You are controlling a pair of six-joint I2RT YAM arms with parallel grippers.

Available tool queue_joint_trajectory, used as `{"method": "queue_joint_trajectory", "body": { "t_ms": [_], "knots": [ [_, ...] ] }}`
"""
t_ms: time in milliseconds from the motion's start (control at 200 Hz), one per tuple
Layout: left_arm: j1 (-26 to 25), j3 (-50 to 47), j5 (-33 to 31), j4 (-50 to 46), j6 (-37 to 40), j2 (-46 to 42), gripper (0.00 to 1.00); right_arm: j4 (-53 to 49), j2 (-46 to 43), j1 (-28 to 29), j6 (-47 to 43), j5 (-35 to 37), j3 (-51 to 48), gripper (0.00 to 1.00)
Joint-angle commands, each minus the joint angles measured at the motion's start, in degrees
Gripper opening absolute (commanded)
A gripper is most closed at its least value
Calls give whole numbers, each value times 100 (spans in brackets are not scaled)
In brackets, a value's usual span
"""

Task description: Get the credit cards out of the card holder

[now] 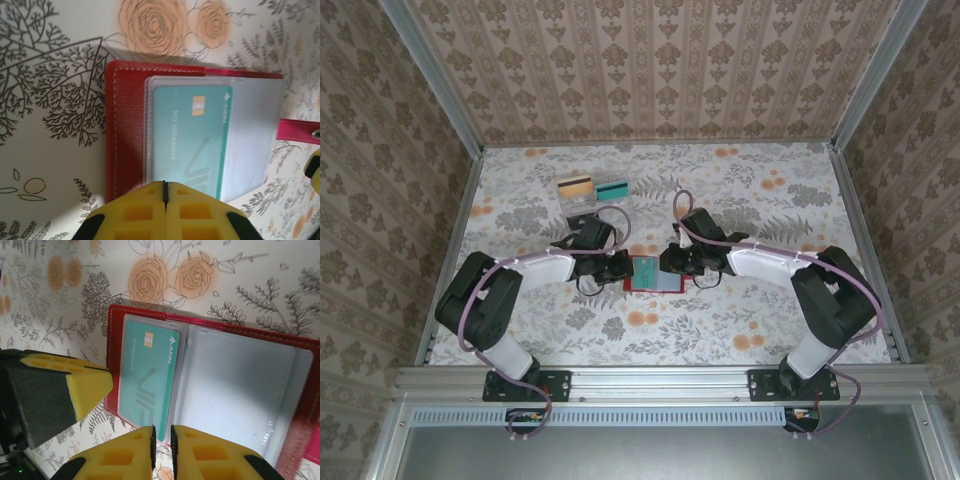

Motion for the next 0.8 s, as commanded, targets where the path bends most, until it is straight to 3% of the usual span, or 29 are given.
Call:
{"method": "queue_joint_trajectory", "body": {
  "t_ms": [0,795],
  "knots": [
    [11,72,-78,-241,66,120,0,249,267,-5,322,-319,148,18],
    [-50,-88,44,-92,-70,226,0,944,1175,-4,765,-862,201,21]
  ]
}}
